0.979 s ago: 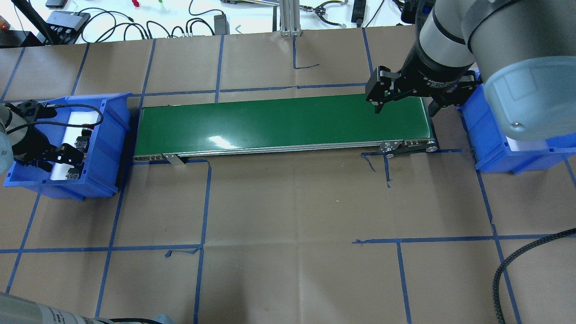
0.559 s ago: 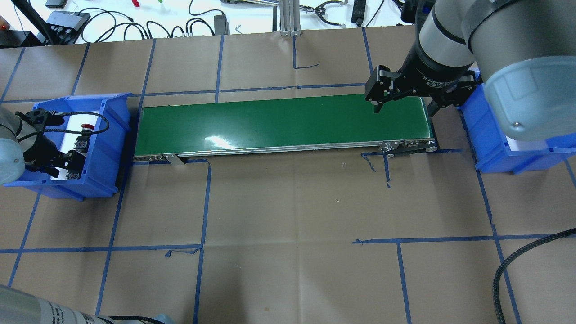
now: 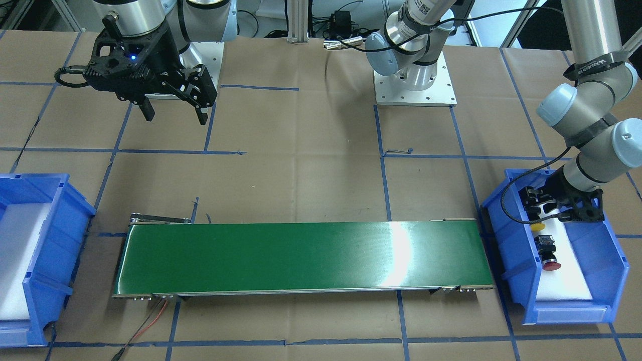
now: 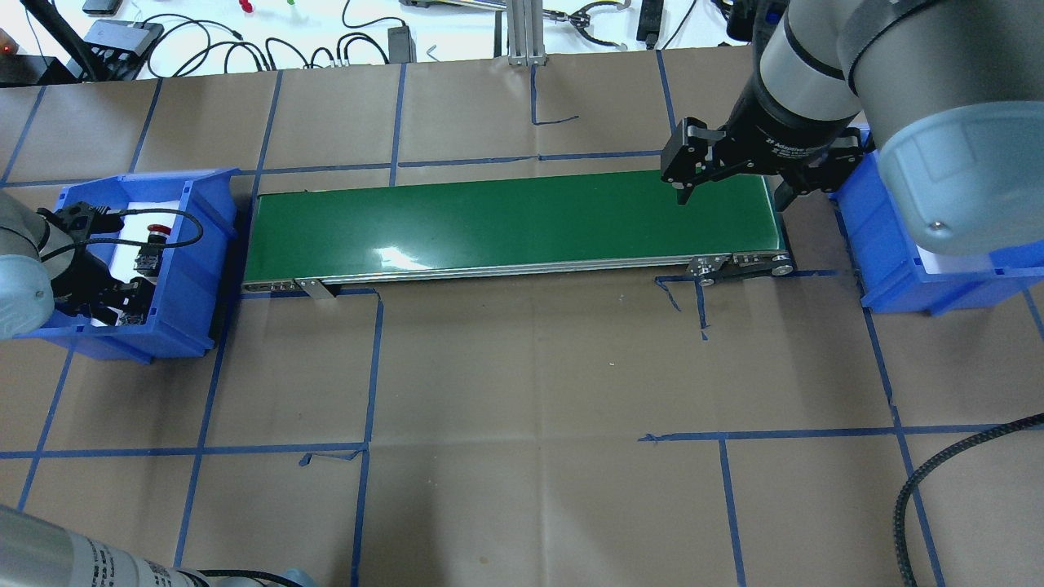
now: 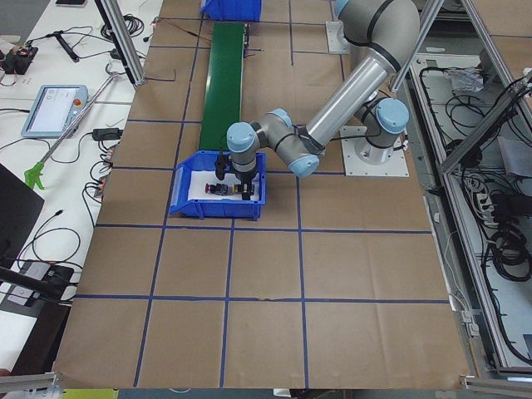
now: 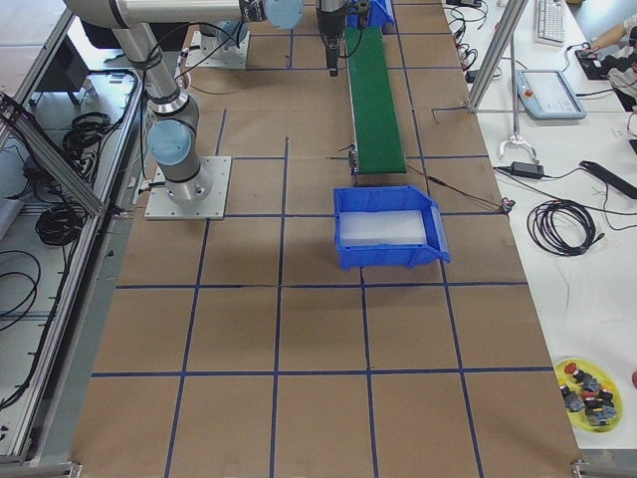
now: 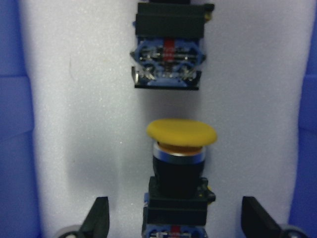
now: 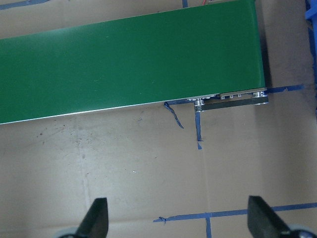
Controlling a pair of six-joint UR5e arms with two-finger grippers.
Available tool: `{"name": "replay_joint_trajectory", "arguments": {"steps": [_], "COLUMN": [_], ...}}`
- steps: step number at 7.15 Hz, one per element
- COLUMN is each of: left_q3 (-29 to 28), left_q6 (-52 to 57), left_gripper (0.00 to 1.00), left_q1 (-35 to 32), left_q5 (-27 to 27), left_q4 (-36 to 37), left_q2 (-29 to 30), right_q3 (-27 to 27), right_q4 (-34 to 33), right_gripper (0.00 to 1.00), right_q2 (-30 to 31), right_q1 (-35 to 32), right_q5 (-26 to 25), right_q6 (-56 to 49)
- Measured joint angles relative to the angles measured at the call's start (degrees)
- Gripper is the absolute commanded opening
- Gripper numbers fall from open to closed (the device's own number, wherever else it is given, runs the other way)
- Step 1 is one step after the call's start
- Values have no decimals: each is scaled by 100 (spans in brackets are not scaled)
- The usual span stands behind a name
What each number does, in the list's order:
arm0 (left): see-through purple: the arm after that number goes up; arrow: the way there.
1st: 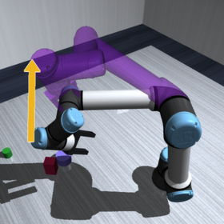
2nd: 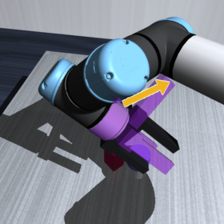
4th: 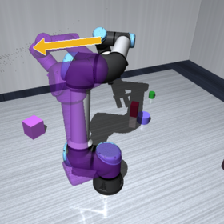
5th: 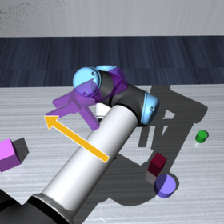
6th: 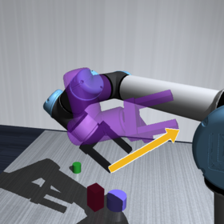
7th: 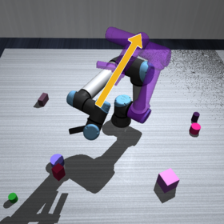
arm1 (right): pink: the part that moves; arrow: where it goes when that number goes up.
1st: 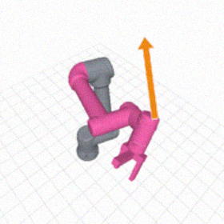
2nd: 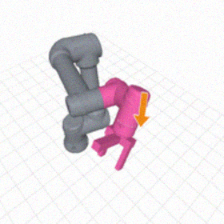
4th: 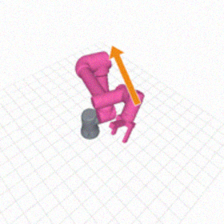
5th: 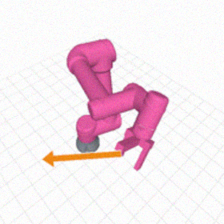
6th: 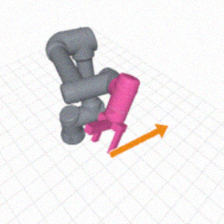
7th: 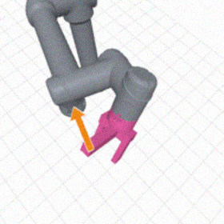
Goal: Transport two buttons from left to right
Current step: 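Lower the left gripper and grasp the yellow-capped button, then lift the yellow button and carry it over the conveyor belt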
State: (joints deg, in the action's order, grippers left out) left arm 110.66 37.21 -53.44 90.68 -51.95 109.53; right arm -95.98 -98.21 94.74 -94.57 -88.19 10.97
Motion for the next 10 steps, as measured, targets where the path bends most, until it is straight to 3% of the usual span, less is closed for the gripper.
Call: {"name": "replay_joint_trajectory", "arguments": {"steps": [3, 6, 10], "left_q3": [-65, -248, -2011], "left_q6": [-3, 4, -17], "left_gripper": [3, 2, 2], "left_q1": [-13, -17, -82], "left_q5": [-1, -1, 335], "left_q4": [-39, -221, -2808], "left_q2": [-74, -232, -777], "right_q3": [0, 7, 15], "right_q4": [-1, -5, -11], "right_gripper": [100, 100, 100], "right_q2": [4, -15, -28], "right_q1": [0, 0, 0], "right_q5": [7, 9, 6], "right_q6": [9, 10, 3]}}
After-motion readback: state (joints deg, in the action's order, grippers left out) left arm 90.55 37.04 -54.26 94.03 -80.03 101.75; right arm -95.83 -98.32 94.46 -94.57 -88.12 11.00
